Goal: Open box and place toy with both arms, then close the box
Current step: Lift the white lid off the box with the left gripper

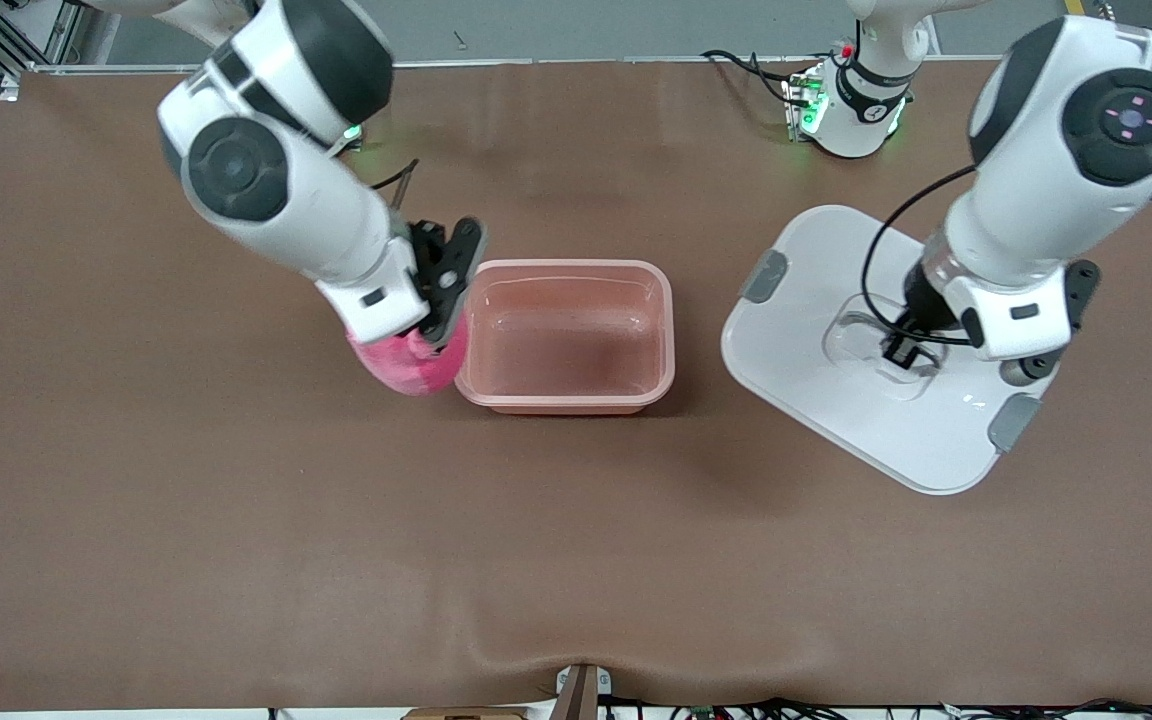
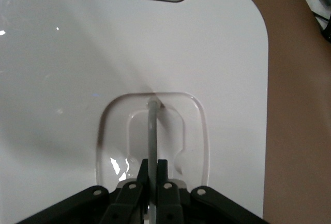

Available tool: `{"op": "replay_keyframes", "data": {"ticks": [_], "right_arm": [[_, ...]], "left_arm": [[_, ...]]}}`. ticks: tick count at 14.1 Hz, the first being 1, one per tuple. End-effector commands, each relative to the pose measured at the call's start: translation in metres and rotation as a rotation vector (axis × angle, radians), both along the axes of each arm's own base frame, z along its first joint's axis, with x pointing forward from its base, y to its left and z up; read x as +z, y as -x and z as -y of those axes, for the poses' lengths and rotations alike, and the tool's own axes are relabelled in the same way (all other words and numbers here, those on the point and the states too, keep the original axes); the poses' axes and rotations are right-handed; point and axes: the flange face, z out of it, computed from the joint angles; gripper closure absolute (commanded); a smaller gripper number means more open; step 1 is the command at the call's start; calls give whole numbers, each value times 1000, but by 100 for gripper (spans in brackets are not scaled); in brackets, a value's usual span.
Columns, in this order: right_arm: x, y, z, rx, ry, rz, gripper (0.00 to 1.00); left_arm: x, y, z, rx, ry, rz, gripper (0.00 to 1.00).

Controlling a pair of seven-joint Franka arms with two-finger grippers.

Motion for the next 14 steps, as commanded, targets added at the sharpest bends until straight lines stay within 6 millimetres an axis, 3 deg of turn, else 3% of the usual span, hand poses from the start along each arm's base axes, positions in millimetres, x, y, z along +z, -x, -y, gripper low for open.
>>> {"op": "replay_keyframes", "data": {"ticks": [1,4,7,10,12,14], "right_arm": [[5,25,-37,107,19,89,100],[-18,32,-50,124,19,89,100],[-25,35,-58,108,12,87,100],[-26,45,-71,122,8,89,100],[-35,49,-85,109,-4,87,100],[-46,46,-93,112,-25,98,100]], "left_arm": [[5,9,-16,-145,-11,-51,100],[3,3,-52,-251,-9,-81,100],[-3,-4,-76,-309,2,-97,100],[-9,-8,-79,-311,16,-101,100],[-11,-9,-79,-313,16,-103,100],[-24,-15,-77,-312,33,-114,100]]}}
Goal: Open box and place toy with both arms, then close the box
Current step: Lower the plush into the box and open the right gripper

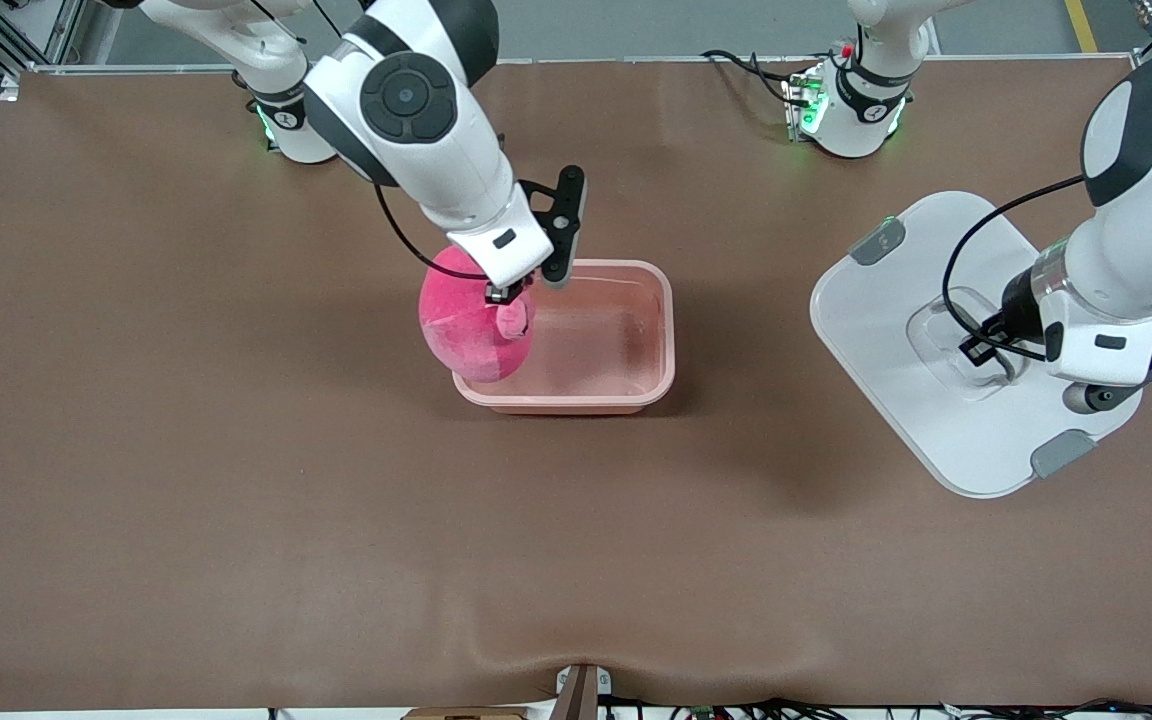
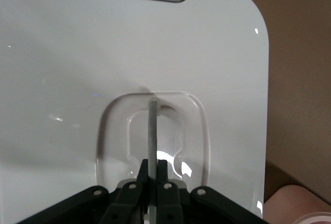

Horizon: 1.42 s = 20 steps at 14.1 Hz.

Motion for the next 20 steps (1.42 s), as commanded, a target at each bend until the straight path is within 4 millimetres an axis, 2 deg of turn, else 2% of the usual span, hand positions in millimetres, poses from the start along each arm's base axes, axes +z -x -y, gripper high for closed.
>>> {"op": "replay_keyframes", "data": {"ticks": [1,4,5,7,10,12,14,17,20], "right_arm": [[-13,-1,-14,-10,-6,26,100],[-22,0,-20,-49,-5,13,100],[-27,1,-20,-45,3,11,100],[-32,1,-20,-34,25,32,100],[-50,-7,-19,-29,42,40,100],[-50,-6,-19,-28,45,44,64],[-48,-10,-15,-28,59,62,0],[-45,-11,-14,-31,63,69,0],[-38,-15,10,-54,122,29,0]], "left_arm": [[-16,-9,-2,-2,42,-5,100],[-24,-18,-15,8,51,9,100],[-34,-22,-20,13,54,-6,100],[-45,-36,-48,53,69,29,100],[-64,-45,-52,31,92,31,100],[-69,-52,-58,38,103,60,100],[-69,-53,-55,36,105,67,100],[-60,-51,-52,43,105,81,100],[-47,-45,-44,44,106,88,100]]}}
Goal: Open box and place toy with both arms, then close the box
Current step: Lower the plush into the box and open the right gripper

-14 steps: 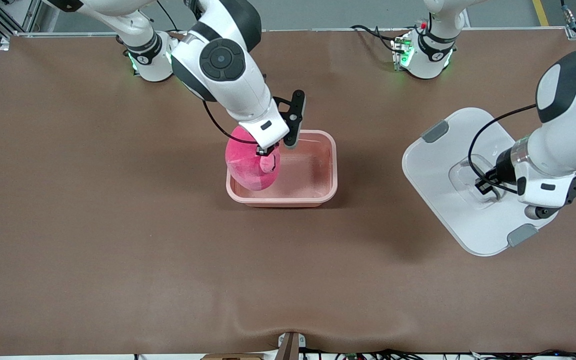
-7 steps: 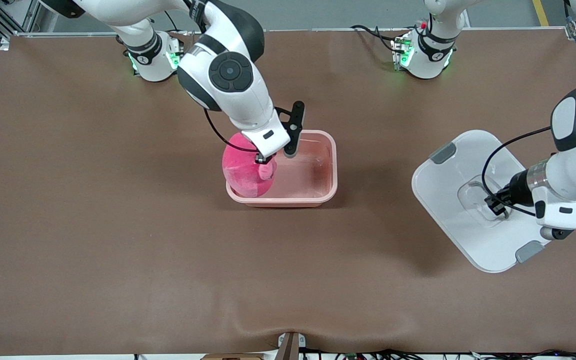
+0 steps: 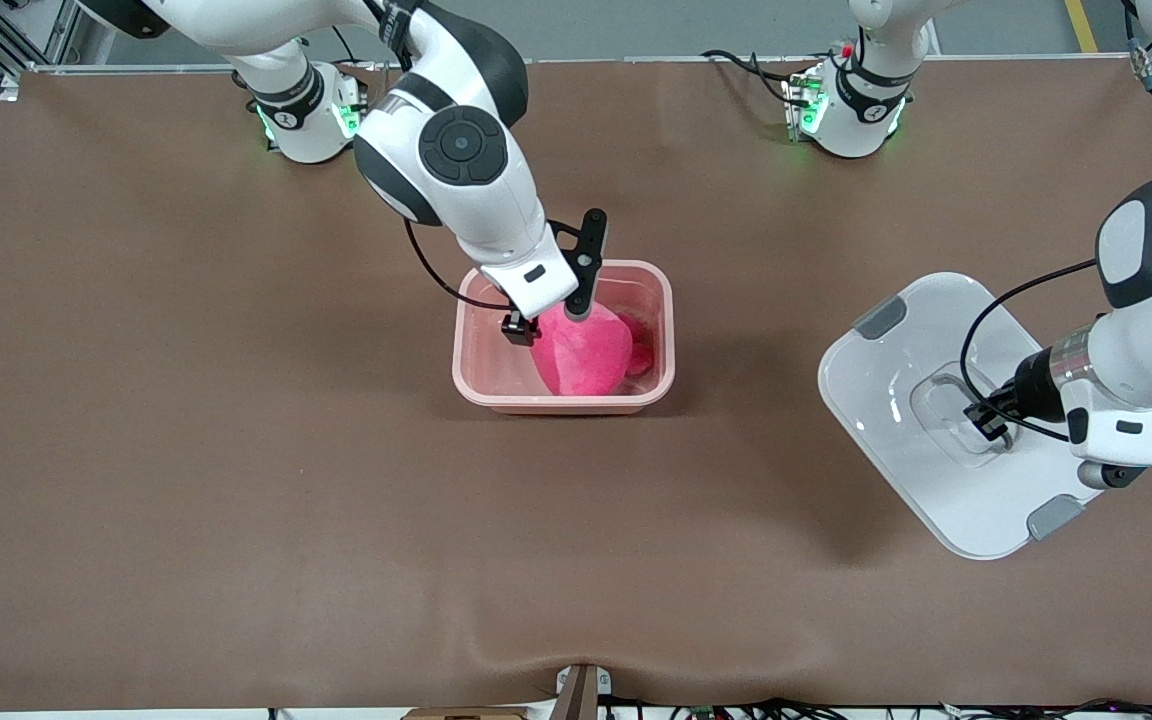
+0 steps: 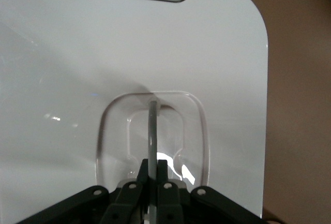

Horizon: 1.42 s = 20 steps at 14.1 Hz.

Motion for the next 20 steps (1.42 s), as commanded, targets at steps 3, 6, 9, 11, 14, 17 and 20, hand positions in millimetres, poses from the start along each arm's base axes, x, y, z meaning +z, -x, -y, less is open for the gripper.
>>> {"op": "replay_keyframes", "data": {"ticks": [3,6,9,11,14,17,20], "right_arm": [[20,-12,65,-99,166,-61,0],[22,-24,110,-167,235,-63,0],[24,-41,151,-223,284,-52,0],[37,-40,162,-254,293,-27,0],[49,-56,186,-422,294,-5,0],[83,-83,218,-503,249,53,0],[107,-108,268,-610,241,100,0]], "left_arm": [[22,16,6,9,-20,-20,100],[45,23,27,35,-21,10,100],[60,35,64,140,-14,21,100],[67,46,88,190,-17,8,100],[75,68,138,309,-14,-20,100],[85,88,183,441,4,-22,100],[84,104,223,554,25,-32,100]]}}
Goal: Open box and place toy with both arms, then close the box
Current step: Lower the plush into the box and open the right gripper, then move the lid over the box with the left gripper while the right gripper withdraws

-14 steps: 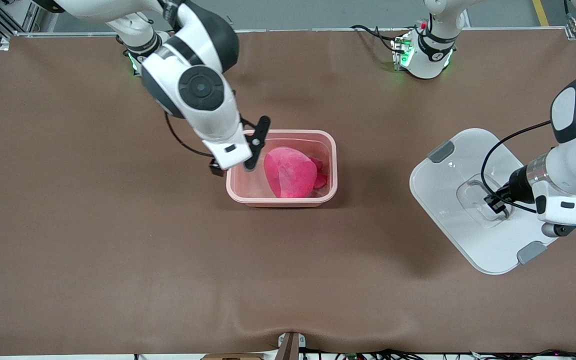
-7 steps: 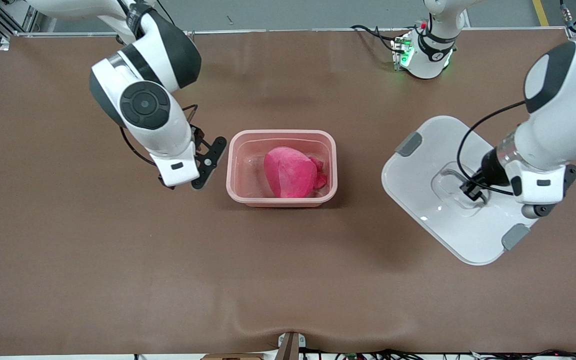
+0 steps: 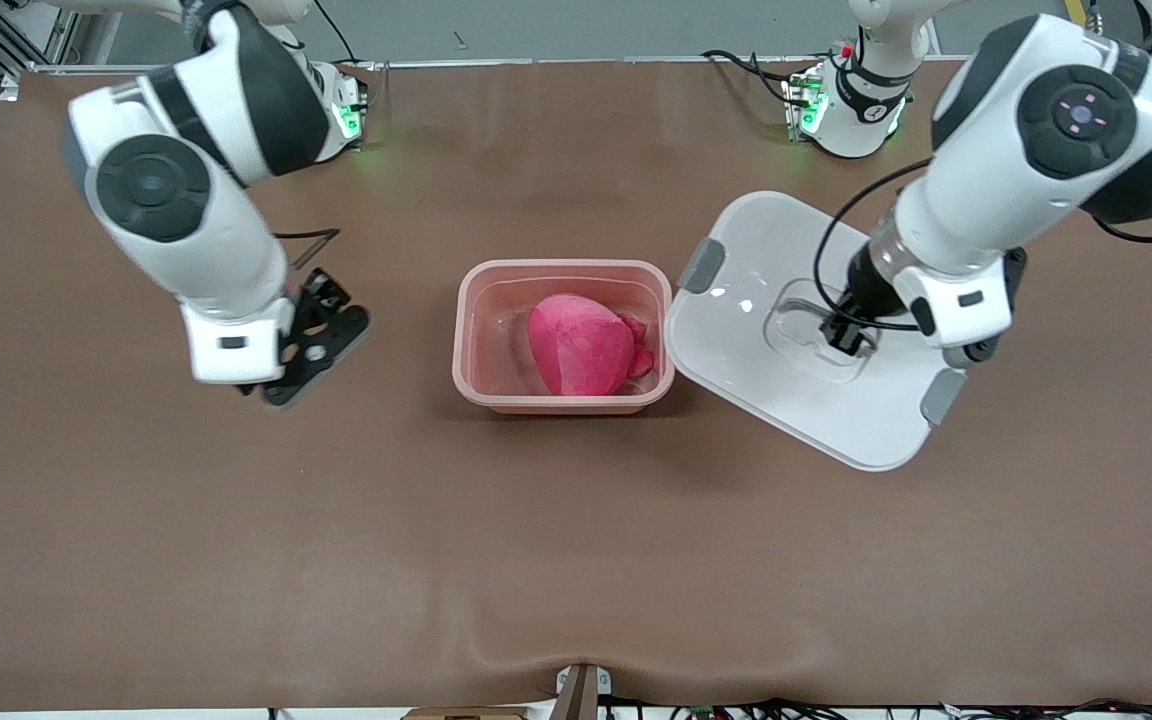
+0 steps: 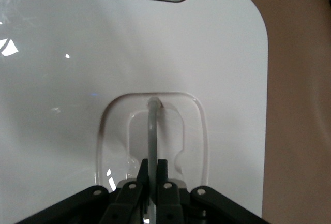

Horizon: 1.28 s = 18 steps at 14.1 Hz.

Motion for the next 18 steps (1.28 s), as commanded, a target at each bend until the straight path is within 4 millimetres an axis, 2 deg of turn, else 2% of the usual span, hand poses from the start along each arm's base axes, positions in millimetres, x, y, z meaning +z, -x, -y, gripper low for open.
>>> {"op": "replay_keyframes", "data": {"ticks": [1,2,4,6,8,10,11,13,16,17,18], "right_arm": [[27,-16,39,-91,12,61,0],[28,-22,59,-125,25,68,0],[47,-21,96,-214,23,89,0],[51,-23,145,-330,-51,58,0],[73,-15,203,-459,-133,71,0],[80,-3,235,-538,-140,44,0],[86,7,243,-600,-128,27,0],[94,31,243,-710,-104,-5,0],[90,63,243,-720,-123,79,0],[87,67,250,-723,-125,80,0],[84,67,252,-718,-125,70,0]], "left_arm": [[1,19,38,90,24,5,100],[-2,25,55,124,21,10,100],[-6,27,77,148,32,48,100],[-14,32,104,150,42,70,100],[-25,36,126,221,51,86,100],[-37,39,144,290,54,100,100],[-39,45,158,330,65,115,100],[-48,50,177,416,85,140,100],[-62,60,205,548,97,219,100],[-69,57,207,599,87,256,100],[-75,64,218,622,84,278,100]]}}
